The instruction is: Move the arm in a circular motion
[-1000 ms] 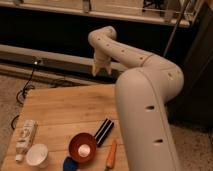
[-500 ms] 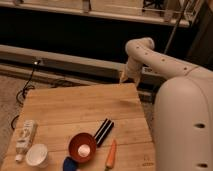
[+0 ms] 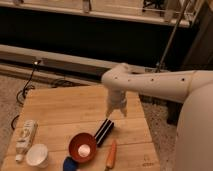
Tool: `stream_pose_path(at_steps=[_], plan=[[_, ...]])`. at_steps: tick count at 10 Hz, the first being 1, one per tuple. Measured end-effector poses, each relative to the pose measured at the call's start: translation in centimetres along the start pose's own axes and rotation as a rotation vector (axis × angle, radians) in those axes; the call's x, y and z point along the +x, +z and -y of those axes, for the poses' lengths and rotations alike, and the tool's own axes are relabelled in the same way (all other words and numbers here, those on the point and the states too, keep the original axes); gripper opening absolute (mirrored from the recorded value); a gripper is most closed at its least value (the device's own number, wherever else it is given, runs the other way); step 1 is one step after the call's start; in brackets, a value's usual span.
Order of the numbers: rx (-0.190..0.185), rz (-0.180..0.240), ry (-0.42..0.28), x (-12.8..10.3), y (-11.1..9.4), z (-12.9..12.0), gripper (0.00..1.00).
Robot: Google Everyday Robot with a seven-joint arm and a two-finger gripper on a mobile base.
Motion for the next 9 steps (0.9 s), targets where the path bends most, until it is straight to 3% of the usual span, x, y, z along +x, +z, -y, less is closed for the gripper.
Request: stream_pose_path(at_steps=[2,4,6,7,9], plan=[[0.075,-0.005,-0.161,5.2,1.0,-4.4,0.65],[0.143,0.025,-0.352,9.1,1.3,-9.9,0.65],[0.162,0.071,-0.461,10.1,0.8,-14.0,0.65],[0.162,0.119,-0.533,9.7,-0.1,-17.6,0.65],[0.139,0.181,-0.581,7.7,-2.0,-21.6,0.65]])
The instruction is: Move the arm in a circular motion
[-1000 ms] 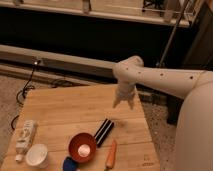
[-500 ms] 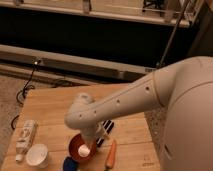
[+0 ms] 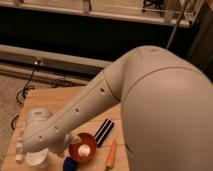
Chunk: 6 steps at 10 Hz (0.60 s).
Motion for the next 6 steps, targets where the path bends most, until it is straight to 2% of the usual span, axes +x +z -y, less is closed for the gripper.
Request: stream_pose_path(at_steps=[1,2,3,4,5,6], plan=[[-0.006,0.048,0.007,-3.6,-1.2,0.4,0.65],[-0.008,0.096,0.040,-7.3,-2.2,2.5,0.65],[-0.010,0.147,0.100,-11.2,-3.2,6.6,0.65],[-0.014,0.189,0.178,-14.1,-3.6,11.9,0.65],[-0.026,0.225,0.294,-16.3,-3.4,19.2,0.65],[-0.043,0.238,0.371,-17.1,-2.8,23.5,0.65]])
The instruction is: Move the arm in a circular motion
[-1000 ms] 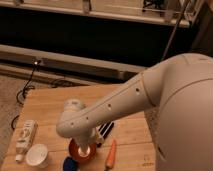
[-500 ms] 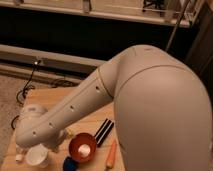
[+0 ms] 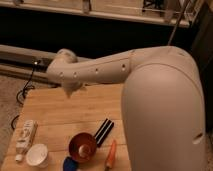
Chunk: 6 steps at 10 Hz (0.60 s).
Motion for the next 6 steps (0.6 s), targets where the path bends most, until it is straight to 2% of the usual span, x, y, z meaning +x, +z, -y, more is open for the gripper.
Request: stream_pose_path(at_steps=[2,3,4,6], plan=[[-0.050,-0.025,0.213,-2.4,3.2,7.5,0.65],[-0.061,-0.049,0.307,-2.1,4.6,10.8,0.65],[-0.058,-0.086,0.408,-0.8,5.8,14.3,0.65],[-0.029,-0.145,0.575,2.5,6.9,19.6,0.65]])
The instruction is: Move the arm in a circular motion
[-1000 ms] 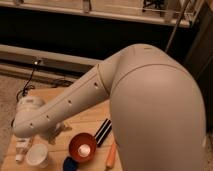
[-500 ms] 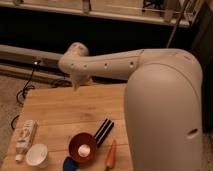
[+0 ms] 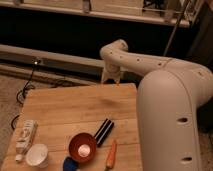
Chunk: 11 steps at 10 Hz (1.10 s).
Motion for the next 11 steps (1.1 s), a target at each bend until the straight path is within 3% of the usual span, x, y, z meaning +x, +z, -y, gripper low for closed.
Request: stream_pose_path(at_steps=[1,2,4,5,8,9,11], plan=[[0.021,-0.016,0.061,0.5,0.2,2.6,0.65],[0.061,-0.037,0.149,2.2,0.2,6.7,0.65],[0.126,-0.062,0.196,6.1,-0.2,10.3,0.65],[0.146,-0.076,0.176,9.0,-0.5,10.3,0.65],[0.124,-0.115,-0.026,19.7,-0.8,3.7,0.65],[0.093,-0.127,-0.116,23.5,-0.9,0.3,0.65],[0.030,-0.159,-0.251,28.5,-0.9,-5.5,0.65]])
